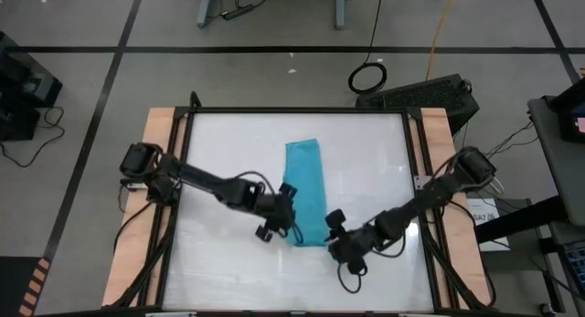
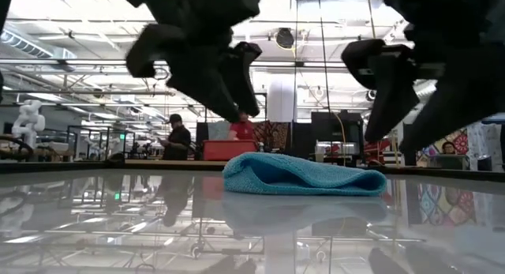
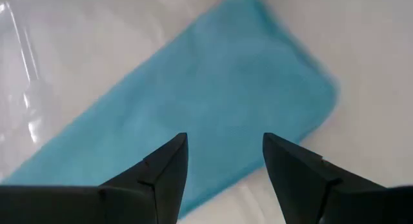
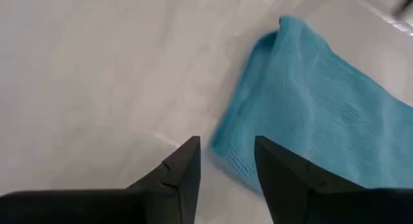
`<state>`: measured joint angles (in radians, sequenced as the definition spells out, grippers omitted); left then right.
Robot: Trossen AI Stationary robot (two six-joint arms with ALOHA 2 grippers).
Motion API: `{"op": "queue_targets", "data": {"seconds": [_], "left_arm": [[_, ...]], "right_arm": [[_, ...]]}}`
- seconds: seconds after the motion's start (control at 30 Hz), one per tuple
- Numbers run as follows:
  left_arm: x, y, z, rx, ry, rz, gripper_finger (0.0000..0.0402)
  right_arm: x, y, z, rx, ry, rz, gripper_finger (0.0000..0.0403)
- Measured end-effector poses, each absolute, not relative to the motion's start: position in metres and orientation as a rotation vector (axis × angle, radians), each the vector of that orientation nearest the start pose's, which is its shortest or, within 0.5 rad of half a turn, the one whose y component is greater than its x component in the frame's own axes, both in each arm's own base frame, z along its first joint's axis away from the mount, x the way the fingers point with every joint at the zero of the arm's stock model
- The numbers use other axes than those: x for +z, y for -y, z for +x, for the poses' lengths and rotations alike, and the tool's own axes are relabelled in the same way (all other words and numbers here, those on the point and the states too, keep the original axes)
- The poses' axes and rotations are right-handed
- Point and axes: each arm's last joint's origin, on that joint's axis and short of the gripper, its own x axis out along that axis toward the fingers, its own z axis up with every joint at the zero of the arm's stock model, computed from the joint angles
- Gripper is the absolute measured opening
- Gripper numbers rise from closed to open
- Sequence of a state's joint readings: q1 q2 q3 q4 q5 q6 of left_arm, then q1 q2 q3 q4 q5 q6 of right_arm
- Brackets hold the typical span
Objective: Roll towel
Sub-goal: Roll the blue microfiber cloth
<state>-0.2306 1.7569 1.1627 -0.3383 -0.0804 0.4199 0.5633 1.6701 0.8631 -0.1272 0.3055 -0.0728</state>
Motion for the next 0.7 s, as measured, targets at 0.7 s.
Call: {"op": "queue_targets", "data": {"seconds": [0.7], "left_arm": [[0.139, 0.149, 0.351, -0.301, -0.923, 0.659, 0.0207]], "right_arm": [[0.120, -0.168, 0.277, 0.191, -0.878, -0.575, 0.0151]]}}
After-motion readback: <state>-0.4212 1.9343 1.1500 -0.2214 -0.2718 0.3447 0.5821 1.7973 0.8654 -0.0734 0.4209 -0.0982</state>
